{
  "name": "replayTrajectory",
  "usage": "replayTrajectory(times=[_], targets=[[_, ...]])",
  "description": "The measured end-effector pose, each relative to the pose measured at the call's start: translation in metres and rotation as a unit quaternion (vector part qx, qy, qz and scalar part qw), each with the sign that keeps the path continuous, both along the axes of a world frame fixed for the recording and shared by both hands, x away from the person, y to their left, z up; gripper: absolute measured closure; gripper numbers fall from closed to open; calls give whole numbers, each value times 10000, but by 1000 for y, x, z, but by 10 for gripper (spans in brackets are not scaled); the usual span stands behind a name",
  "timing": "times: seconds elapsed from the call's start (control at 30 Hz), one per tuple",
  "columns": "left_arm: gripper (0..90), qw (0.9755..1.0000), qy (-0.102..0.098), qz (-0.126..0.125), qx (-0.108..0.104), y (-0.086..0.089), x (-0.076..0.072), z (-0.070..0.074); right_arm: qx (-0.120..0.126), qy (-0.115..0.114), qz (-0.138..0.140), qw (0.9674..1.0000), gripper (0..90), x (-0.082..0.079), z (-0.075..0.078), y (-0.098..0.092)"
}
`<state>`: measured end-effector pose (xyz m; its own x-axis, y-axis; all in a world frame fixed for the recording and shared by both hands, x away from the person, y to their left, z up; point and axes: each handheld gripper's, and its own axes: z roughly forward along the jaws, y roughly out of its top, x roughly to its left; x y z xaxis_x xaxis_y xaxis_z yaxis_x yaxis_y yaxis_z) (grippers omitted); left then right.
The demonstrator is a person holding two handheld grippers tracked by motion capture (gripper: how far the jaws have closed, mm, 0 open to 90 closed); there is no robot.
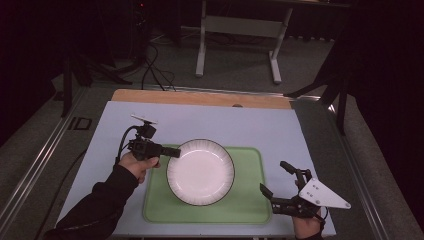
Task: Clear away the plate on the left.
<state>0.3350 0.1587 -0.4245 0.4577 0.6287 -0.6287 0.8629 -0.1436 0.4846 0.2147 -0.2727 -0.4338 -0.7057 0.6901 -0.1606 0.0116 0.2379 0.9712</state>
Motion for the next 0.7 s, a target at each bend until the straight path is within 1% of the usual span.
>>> replayTrajectory(times=[0.03,0.07,0.1,0.13,0.2,0.27,0.3,0.33,0.37,0.5,0.53,0.67,0.7], targets=[[851,10000,0,0,0,0,0,0,0,0,0,10000,114,0,0,0],[850,10000,0,-20,29,-4,1,-6,-8,-8,15,10000,114,0,0,0],[850,10000,15,-36,41,-5,1,-8,-14,-12,19,10000,115,0,0,0],[850,10000,15,-36,41,-5,1,-8,-14,-12,19,10000,115,0,0,0],[849,10000,33,-41,26,-8,2,-13,-23,-15,21,10000,115,-1,0,0],[850,9999,103,-18,-14,-11,4,-21,-27,-21,24,10000,114,0,0,0],[850,9999,103,-18,-14,-11,4,-21,-27,-21,24,10000,114,0,0,0],[850,9999,131,19,5,-13,5,-27,-37,-25,26,10000,115,-1,0,1],[850,9999,131,19,5,-13,5,-27,-37,-25,26,10000,115,-1,0,1],[848,9998,166,-30,117,-18,7,-36,-48,-33,21,10000,115,-1,1,0],[847,9997,191,-22,153,-20,7,-39,-51,-36,22,10000,115,-1,1,0],[846,9996,185,13,207,-21,9,-44,-49,-33,30,10000,115,-2,1,0],[847,9995,211,52,229,-21,10,-46,-52,-38,29,10000,114,-2,1,0]])
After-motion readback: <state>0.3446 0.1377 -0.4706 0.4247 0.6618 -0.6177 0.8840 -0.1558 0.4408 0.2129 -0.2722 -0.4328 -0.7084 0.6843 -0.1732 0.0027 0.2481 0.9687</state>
